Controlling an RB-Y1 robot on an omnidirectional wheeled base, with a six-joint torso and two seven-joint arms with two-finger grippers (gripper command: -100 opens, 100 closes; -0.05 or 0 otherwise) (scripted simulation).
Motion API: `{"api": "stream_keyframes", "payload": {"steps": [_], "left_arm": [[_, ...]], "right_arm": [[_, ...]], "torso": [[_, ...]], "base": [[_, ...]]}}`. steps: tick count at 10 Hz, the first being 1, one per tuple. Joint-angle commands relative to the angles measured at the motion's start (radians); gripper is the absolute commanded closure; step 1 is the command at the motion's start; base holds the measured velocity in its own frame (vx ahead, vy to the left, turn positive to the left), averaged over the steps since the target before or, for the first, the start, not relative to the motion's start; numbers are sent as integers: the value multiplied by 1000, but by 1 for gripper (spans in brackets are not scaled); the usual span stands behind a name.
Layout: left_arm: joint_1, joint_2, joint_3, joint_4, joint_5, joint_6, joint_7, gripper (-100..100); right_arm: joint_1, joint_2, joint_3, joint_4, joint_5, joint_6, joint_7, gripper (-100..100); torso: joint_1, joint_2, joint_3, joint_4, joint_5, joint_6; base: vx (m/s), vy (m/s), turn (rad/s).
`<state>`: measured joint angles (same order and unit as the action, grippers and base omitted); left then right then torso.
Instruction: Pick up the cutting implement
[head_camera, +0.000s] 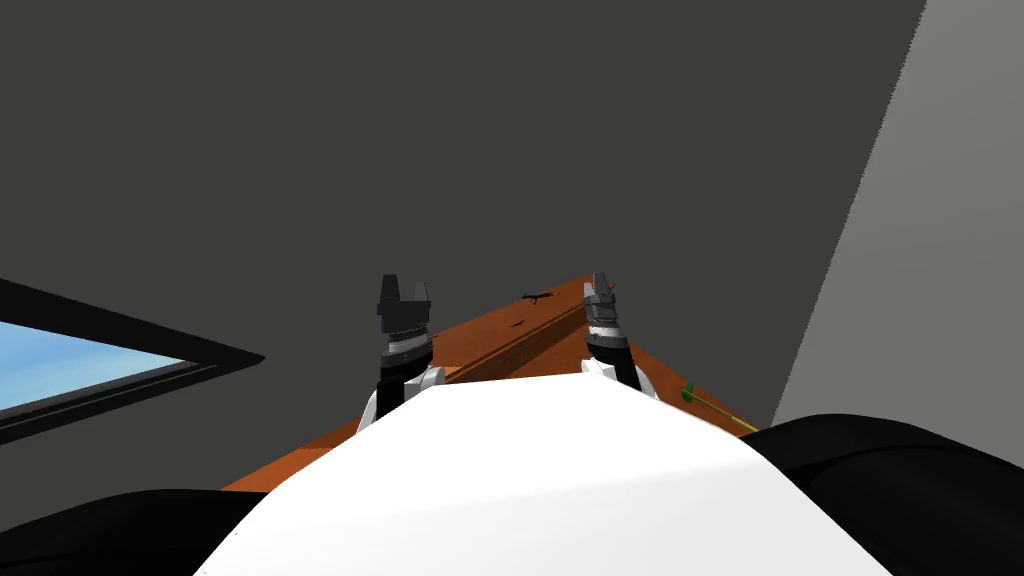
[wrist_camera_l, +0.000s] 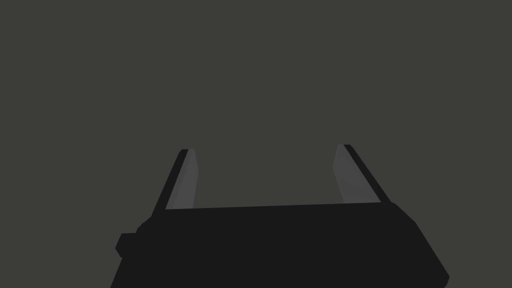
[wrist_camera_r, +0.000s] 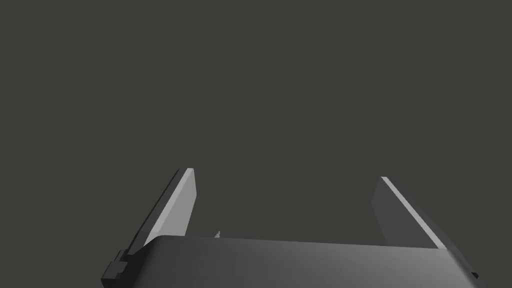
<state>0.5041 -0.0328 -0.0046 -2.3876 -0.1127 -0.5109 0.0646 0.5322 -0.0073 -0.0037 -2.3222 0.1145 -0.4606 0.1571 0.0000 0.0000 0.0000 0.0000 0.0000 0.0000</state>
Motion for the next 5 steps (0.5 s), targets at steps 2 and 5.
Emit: {"api": "stream_keyframes", "payload": {"steps": [2,5], "left_arm": [[0,0,0,0,0,0,0,0],[0,0,0,0,0,0,0,0]], "right_arm": [[-11,-57,14,41,25,-1,-11,-100],[-30,-139,39,117,70,-3,-30,-100]], "torso": [[-2,3,2,0,0,-1],[-5,5,3,1,-1,0]], "base": [[-82,-56,262],[-84,-67,262]]}}
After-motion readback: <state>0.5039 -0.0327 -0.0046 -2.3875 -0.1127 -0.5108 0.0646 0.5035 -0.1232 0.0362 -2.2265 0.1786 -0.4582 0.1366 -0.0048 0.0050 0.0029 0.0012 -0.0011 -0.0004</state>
